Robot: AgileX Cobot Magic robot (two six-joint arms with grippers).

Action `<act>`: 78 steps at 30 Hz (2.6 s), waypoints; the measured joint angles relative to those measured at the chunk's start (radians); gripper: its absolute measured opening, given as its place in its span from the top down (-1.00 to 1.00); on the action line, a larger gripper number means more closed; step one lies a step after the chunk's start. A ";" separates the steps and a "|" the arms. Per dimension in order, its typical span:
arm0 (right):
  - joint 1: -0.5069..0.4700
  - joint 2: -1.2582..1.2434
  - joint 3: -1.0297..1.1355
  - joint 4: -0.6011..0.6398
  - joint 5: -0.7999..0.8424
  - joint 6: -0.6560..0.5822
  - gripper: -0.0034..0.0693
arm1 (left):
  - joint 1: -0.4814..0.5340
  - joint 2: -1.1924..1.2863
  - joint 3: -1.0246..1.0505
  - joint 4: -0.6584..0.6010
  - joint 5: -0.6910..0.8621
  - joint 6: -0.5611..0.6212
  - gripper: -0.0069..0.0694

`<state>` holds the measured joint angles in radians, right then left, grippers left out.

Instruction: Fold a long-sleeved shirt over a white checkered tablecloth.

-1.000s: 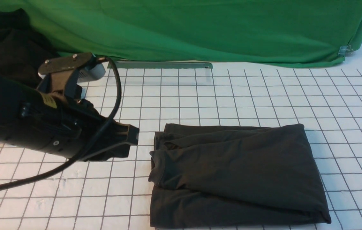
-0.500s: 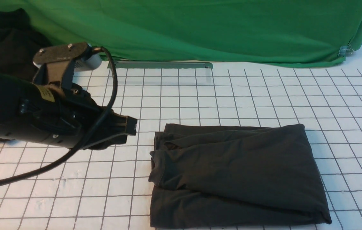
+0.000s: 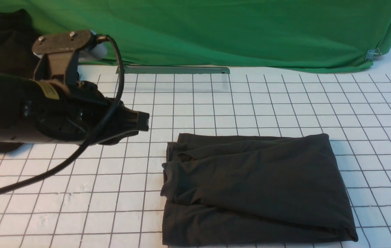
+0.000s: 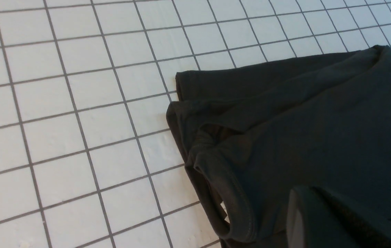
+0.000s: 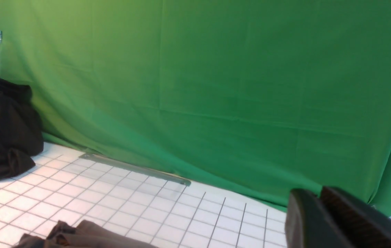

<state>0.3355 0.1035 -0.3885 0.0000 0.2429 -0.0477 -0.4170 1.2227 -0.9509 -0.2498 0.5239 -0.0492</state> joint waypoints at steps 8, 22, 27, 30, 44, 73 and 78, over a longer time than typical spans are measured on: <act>-0.020 -0.051 0.205 -0.010 -0.044 0.000 0.70 | 0.000 0.000 0.001 0.000 -0.004 0.000 0.81; -0.248 -0.101 0.394 -0.016 -0.019 0.000 0.60 | 0.000 0.000 0.001 0.000 -0.005 0.001 0.81; -0.280 -0.102 0.394 -0.020 -0.021 0.000 0.56 | 0.000 0.000 0.001 0.005 -0.001 0.001 0.81; -0.290 -0.102 0.394 -0.022 -0.021 0.000 0.55 | 0.000 -0.001 0.001 0.008 0.019 0.001 0.81; -0.343 -0.102 0.394 -0.023 -0.021 0.029 0.49 | 0.000 -0.295 0.001 0.132 0.166 0.001 0.81; -0.343 -0.102 0.394 -0.023 -0.021 0.030 0.31 | 0.000 -1.083 0.468 0.064 -0.160 -0.033 0.81; -0.343 -0.102 0.394 -0.023 -0.021 0.030 0.27 | 0.000 -1.083 0.470 0.064 -0.143 -0.033 0.81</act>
<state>-0.0076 0.0017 0.0059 -0.0234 0.2222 -0.0173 -0.4170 0.1397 -0.4810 -0.1859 0.3808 -0.0819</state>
